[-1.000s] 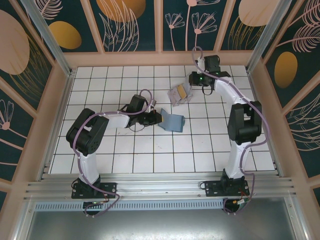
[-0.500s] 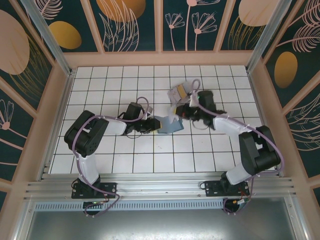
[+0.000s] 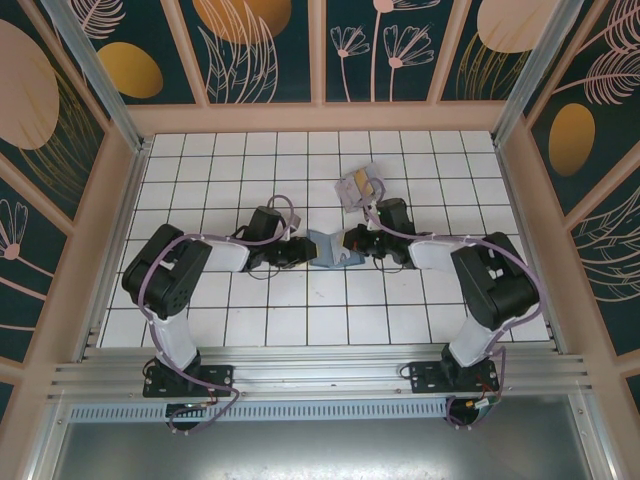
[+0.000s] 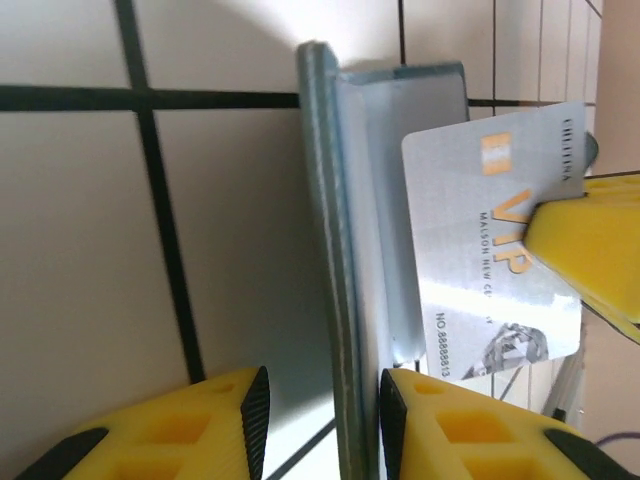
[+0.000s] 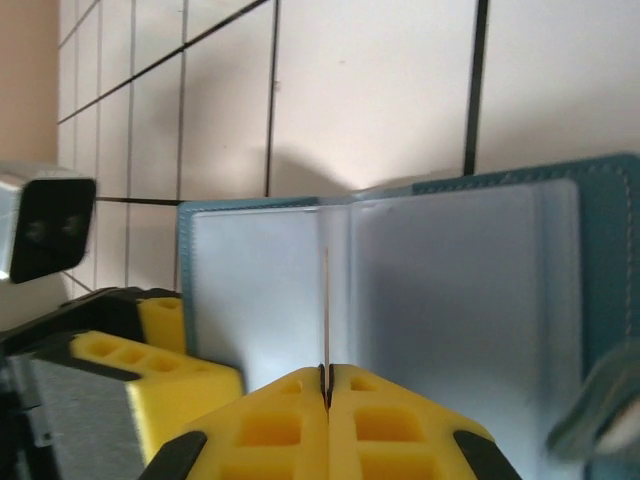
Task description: Put the credit cards into the card holder
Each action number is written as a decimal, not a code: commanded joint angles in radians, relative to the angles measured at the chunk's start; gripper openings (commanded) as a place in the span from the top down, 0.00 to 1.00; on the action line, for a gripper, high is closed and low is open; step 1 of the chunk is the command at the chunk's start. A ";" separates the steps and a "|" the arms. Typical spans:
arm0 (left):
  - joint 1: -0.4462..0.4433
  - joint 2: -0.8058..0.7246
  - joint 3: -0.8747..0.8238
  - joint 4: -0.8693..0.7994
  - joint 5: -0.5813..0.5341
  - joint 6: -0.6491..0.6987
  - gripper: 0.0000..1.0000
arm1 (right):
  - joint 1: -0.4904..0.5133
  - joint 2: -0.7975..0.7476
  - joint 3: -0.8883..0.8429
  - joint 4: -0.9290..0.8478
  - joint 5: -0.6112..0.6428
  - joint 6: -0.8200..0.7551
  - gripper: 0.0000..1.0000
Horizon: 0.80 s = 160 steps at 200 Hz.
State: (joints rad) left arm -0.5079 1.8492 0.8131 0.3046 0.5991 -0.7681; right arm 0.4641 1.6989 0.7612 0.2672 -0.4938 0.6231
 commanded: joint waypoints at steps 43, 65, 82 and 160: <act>0.025 -0.007 0.019 -0.173 -0.130 0.093 0.64 | -0.012 0.073 0.026 0.064 -0.023 -0.033 1.00; 0.026 -0.001 0.026 -0.202 -0.163 0.111 0.71 | -0.020 0.075 0.015 0.081 -0.032 -0.022 1.00; 0.026 0.012 0.023 -0.191 -0.153 0.110 0.82 | -0.016 0.086 0.023 0.100 -0.060 -0.016 1.00; 0.026 0.014 0.014 -0.162 -0.122 0.099 0.84 | 0.005 0.160 0.048 0.126 -0.054 -0.006 1.00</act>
State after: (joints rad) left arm -0.4965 1.8450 0.8383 0.1959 0.5148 -0.6880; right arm 0.4580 1.8198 0.7921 0.3706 -0.5510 0.6102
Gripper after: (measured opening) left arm 0.164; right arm 0.049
